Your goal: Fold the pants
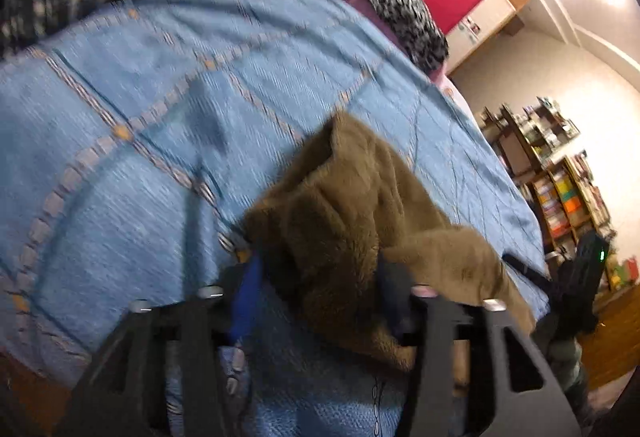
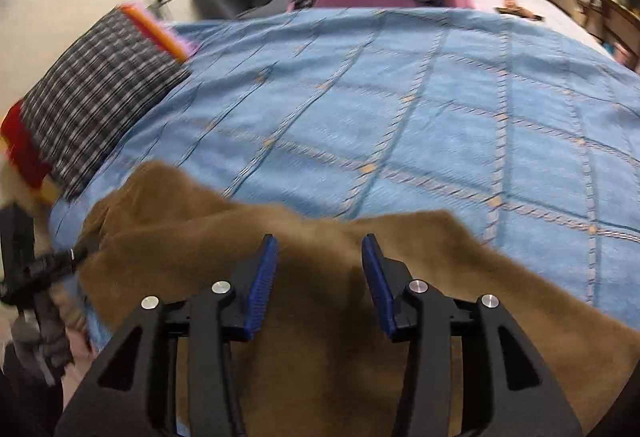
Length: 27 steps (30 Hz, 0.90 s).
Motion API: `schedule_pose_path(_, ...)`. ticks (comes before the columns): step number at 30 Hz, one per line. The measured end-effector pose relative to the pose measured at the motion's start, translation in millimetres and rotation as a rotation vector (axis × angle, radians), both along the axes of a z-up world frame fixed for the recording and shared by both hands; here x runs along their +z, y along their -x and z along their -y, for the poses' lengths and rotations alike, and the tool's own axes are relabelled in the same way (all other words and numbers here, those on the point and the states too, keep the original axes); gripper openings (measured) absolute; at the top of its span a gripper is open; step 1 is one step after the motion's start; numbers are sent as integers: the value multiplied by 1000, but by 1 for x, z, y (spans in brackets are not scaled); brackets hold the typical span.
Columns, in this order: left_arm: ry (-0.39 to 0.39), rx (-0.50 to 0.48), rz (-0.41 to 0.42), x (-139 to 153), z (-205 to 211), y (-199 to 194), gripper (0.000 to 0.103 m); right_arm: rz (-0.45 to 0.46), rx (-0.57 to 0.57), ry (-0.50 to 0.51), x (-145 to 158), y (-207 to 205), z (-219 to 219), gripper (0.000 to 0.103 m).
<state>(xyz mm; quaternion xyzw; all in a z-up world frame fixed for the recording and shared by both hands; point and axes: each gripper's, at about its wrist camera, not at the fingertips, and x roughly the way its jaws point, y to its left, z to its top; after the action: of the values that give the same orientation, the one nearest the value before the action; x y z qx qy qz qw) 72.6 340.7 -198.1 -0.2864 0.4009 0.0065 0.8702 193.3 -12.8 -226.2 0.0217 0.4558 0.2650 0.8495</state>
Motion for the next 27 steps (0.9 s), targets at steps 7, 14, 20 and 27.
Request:
schedule_pose_path(7, -152, 54, 92, 47, 12, -5, 66, -12, 37, 77, -30, 31, -9, 46)
schedule_pose_path(14, -95, -125, 46, 28, 71, -72, 66, 32, -5, 33, -15, 39, 0, 46)
schedule_pose_path(20, -116, -114, -107, -10, 80, -120, 58, 22, 25, -3, -6, 54, 7, 46)
schedule_pose_path(27, -187, -6, -131, -22, 50, -130, 36, -68, 46, 4, -28, 56, 16, 46)
